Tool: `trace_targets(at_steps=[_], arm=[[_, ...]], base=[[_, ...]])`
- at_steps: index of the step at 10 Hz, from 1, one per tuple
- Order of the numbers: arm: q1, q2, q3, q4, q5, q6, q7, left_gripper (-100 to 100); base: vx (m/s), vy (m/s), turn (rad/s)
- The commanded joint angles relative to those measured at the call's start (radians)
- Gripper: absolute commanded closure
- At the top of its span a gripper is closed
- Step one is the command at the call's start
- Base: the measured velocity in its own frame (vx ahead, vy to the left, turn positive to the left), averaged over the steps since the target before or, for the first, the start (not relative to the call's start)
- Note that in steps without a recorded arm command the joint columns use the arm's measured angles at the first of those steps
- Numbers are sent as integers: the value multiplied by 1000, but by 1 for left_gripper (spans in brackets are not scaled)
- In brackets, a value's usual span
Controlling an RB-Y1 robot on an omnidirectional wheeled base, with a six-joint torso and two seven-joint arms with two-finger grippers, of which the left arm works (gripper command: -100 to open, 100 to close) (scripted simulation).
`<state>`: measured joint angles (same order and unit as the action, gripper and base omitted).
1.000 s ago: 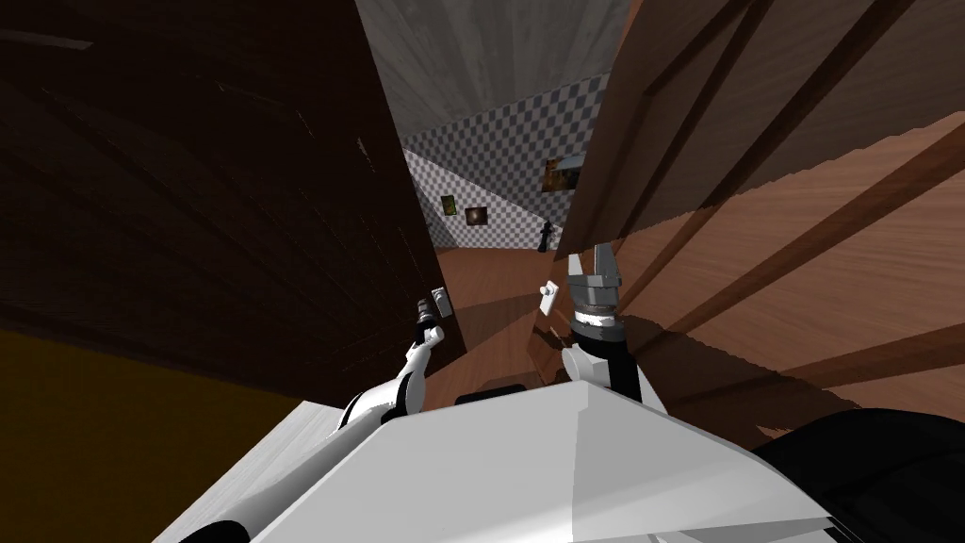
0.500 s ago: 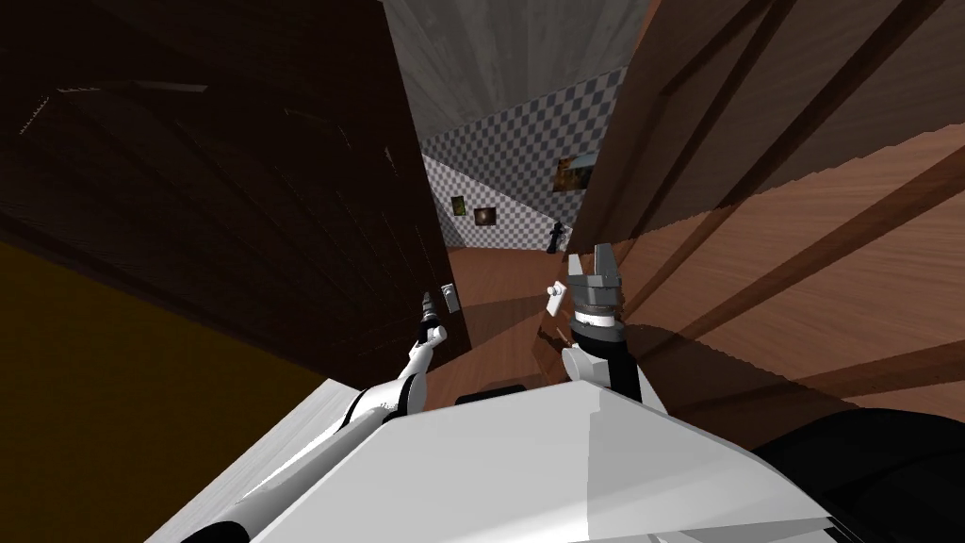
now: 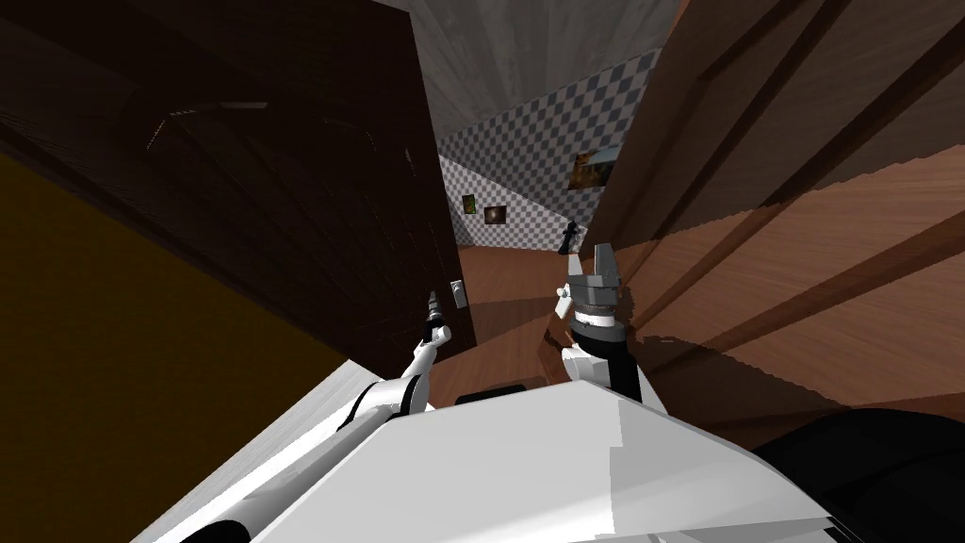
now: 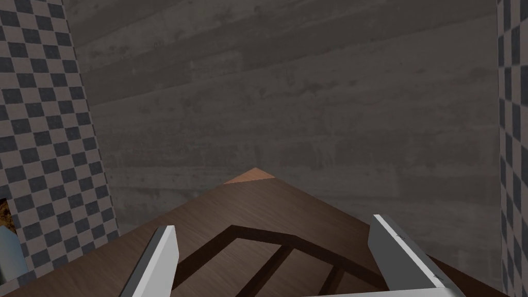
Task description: Push the door open
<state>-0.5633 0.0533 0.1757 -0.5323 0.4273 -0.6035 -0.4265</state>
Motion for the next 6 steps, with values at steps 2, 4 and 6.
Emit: trace_targets(at_steps=[2, 4, 6], arm=[[-5, -10, -48, 8, 31, 1, -6, -100], [-5, -20, -85, 9, 54, 4, -10, -100], [-5, -35, -132, 9, 84, 7, -16, -100]], base=[[-34, -7, 146], [-31, -19, 137], [-28, -37, 164]])
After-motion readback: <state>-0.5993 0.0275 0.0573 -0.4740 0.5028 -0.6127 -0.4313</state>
